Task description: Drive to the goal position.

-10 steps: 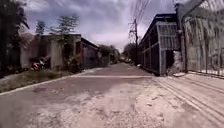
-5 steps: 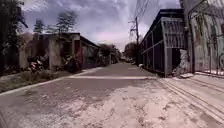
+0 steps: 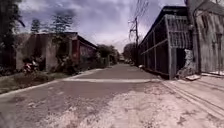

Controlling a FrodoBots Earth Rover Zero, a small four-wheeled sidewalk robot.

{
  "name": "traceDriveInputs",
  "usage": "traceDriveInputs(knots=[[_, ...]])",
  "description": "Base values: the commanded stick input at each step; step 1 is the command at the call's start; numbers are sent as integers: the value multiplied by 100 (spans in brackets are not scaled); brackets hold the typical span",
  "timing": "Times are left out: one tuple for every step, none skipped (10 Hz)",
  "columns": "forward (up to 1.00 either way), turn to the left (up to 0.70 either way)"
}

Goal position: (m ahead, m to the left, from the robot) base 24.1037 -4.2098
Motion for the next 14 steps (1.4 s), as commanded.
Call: traceDriveInputs(knots=[[70, 0], [70, 0], [70, 0], [70, 0], [70, 0], [70, 0], [70, 0], [70, 0], [70, 0], [70, 0], [70, 0], [70, 0], [70, 0], [70, 0]])
